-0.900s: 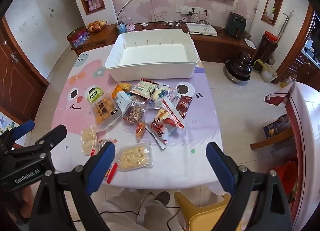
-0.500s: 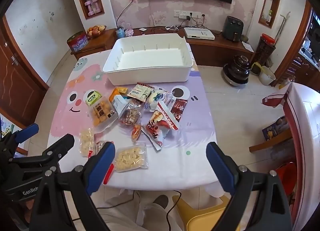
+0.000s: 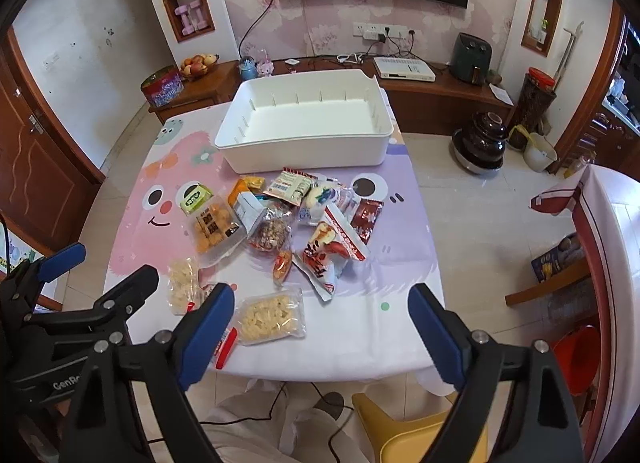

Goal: Organize snacks

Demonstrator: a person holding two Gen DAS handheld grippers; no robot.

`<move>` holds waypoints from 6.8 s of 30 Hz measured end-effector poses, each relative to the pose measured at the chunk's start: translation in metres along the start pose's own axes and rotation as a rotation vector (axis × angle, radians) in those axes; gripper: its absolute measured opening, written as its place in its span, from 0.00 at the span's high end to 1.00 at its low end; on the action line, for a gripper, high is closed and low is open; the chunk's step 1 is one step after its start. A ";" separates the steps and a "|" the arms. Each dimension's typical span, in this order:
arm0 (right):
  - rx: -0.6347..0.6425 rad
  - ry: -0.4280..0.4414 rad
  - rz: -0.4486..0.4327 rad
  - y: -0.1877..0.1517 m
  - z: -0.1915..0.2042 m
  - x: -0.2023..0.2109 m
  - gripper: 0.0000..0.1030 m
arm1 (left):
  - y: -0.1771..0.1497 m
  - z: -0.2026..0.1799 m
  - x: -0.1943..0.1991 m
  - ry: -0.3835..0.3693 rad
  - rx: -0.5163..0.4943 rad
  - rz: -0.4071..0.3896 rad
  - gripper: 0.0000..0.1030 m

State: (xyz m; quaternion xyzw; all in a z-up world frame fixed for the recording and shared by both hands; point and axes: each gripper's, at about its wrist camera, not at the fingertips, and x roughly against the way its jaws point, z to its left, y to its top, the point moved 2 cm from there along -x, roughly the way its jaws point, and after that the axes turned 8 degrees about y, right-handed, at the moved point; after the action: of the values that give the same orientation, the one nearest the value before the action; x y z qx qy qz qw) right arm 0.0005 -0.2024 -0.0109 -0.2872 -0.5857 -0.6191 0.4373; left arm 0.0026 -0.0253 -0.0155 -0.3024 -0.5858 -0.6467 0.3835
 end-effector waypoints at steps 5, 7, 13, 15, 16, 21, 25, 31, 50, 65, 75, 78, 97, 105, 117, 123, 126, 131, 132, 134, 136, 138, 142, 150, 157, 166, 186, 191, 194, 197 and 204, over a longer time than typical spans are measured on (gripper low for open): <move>0.003 0.008 -0.014 0.002 0.004 0.002 0.13 | 0.000 0.001 -0.002 0.004 -0.013 0.009 0.01; 0.006 0.010 -0.019 0.002 0.005 0.004 0.13 | -0.001 0.002 -0.002 0.008 -0.012 0.014 0.02; 0.007 0.011 -0.019 0.001 0.006 0.004 0.13 | -0.001 0.005 0.002 0.013 -0.003 -0.009 0.02; 0.005 0.011 -0.016 0.001 0.007 0.004 0.13 | -0.001 0.006 0.004 0.015 -0.001 -0.018 0.02; 0.006 0.012 -0.017 0.000 0.006 0.004 0.13 | -0.001 0.006 0.005 0.018 -0.001 -0.022 0.02; 0.008 0.010 -0.017 0.001 0.007 0.005 0.13 | 0.000 0.007 0.010 0.019 -0.001 -0.038 0.02; 0.008 0.010 -0.017 0.001 0.007 0.005 0.13 | -0.001 0.007 0.015 0.002 -0.008 -0.052 0.04; 0.016 0.010 -0.019 0.000 0.008 0.007 0.13 | -0.004 0.010 0.013 -0.014 0.009 -0.033 0.04; 0.047 0.015 -0.041 -0.010 0.014 0.019 0.13 | -0.016 0.012 0.024 0.005 0.034 -0.037 0.03; 0.060 0.066 -0.032 -0.014 0.017 0.016 0.14 | -0.026 0.031 0.014 0.049 0.083 0.021 0.03; 0.113 0.088 0.026 -0.007 0.020 -0.019 0.17 | -0.033 0.042 -0.030 0.067 0.118 0.103 0.03; 0.110 0.085 0.050 -0.007 0.016 -0.034 0.17 | -0.039 0.044 -0.047 0.087 0.116 0.129 0.03; 0.092 0.182 0.341 -0.033 0.003 -0.155 0.26 | -0.077 0.093 -0.175 0.107 0.200 0.362 0.03; 0.058 0.237 0.483 -0.061 0.011 -0.208 0.27 | -0.081 0.085 -0.210 -0.007 0.209 0.437 0.03; 0.075 0.211 0.488 -0.069 0.035 -0.230 0.25 | -0.076 0.073 -0.258 0.031 0.228 0.508 0.03; 0.106 0.206 0.481 -0.070 0.044 -0.236 0.30 | -0.069 0.068 -0.262 0.049 0.202 0.473 0.23; 0.107 0.209 0.479 -0.070 0.050 -0.240 0.34 | -0.060 0.063 -0.259 0.058 0.171 0.441 0.44; 0.151 0.205 0.439 -0.063 0.059 -0.229 0.45 | -0.049 0.054 -0.248 0.078 0.163 0.418 0.55; 0.160 0.202 0.432 -0.060 0.059 -0.226 0.48 | -0.047 0.057 -0.245 0.081 0.163 0.416 0.57; 0.158 0.204 0.417 -0.058 0.058 -0.221 0.51 | -0.042 0.058 -0.237 0.087 0.174 0.412 0.58; 0.156 0.199 0.404 -0.051 0.050 -0.222 0.54 | -0.037 0.057 -0.229 0.093 0.179 0.398 0.59; 0.160 0.189 0.391 -0.046 0.047 -0.218 0.56 | -0.030 0.071 -0.218 0.098 0.178 0.378 0.60; 0.156 0.183 0.359 -0.033 0.042 -0.207 0.56 | -0.009 0.070 -0.200 0.102 0.169 0.326 0.61; 0.144 0.213 0.254 0.000 0.029 -0.159 0.56 | 0.039 0.053 -0.158 0.044 0.140 0.214 0.61; 0.139 0.225 0.124 0.048 0.029 -0.128 0.56 | 0.088 0.030 -0.138 0.000 0.099 0.132 0.61; 0.090 0.145 -0.057 0.143 0.014 -0.118 0.56 | 0.163 0.011 -0.146 -0.055 0.076 0.065 0.61; -0.109 0.003 -0.050 0.249 -0.036 -0.214 0.54 | 0.260 -0.016 -0.239 -0.033 0.015 0.066 0.60; -0.145 0.010 -0.019 0.251 -0.042 -0.230 0.51 | 0.263 -0.017 -0.248 -0.032 0.025 0.058 0.19; -0.165 0.023 -0.017 0.248 -0.043 -0.230 0.50 | 0.262 -0.013 -0.241 -0.029 0.041 0.022 0.10; -0.158 0.011 -0.024 0.247 -0.042 -0.224 0.42 | 0.261 -0.009 -0.239 -0.018 0.042 0.025 0.10; -0.144 0.017 -0.051 0.248 -0.036 -0.204 0.41 | 0.256 0.001 -0.222 -0.007 0.062 0.007 0.10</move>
State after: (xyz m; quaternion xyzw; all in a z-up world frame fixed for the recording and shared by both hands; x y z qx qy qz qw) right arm 0.3160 -0.1788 -0.0757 -0.2976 -0.5429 -0.6731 0.4045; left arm 0.3362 0.0022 -0.0677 -0.2946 -0.6061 -0.6258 0.3928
